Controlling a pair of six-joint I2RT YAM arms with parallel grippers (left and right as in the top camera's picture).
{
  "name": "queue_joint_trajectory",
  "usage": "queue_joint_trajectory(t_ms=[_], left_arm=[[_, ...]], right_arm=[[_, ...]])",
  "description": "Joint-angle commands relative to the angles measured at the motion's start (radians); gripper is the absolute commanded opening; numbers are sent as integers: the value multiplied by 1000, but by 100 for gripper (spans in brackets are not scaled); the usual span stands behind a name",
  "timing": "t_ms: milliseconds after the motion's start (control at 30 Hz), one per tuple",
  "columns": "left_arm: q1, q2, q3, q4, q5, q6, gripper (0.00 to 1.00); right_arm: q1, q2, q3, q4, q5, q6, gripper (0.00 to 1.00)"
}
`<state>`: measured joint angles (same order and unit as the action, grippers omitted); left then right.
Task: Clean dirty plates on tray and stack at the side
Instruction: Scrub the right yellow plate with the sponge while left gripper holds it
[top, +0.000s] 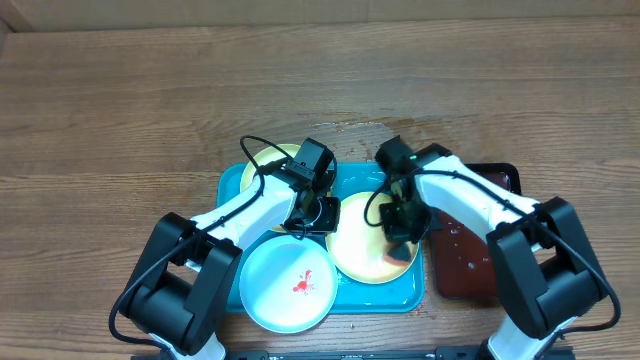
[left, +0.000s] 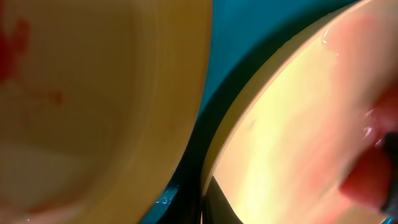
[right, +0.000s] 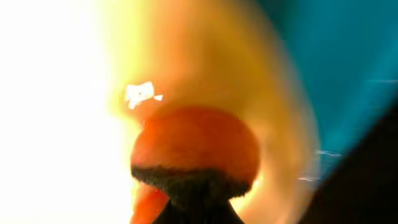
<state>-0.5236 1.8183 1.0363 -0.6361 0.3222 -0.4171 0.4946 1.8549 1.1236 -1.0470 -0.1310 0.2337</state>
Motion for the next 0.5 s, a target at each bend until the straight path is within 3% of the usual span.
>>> queue_joint_trajectory(t_ms=[0,200,467], left_arm=[[0,19,-3,9,11,-18,4],[0,19,-3,5,11,-18,4],[0,19,-3,5,12,-18,4]], right_arm=[[81,23,-16,47,-188,-81,4],[161,23,-16,138,-230,42,4],[133,23,-16,280,-229,225,4]])
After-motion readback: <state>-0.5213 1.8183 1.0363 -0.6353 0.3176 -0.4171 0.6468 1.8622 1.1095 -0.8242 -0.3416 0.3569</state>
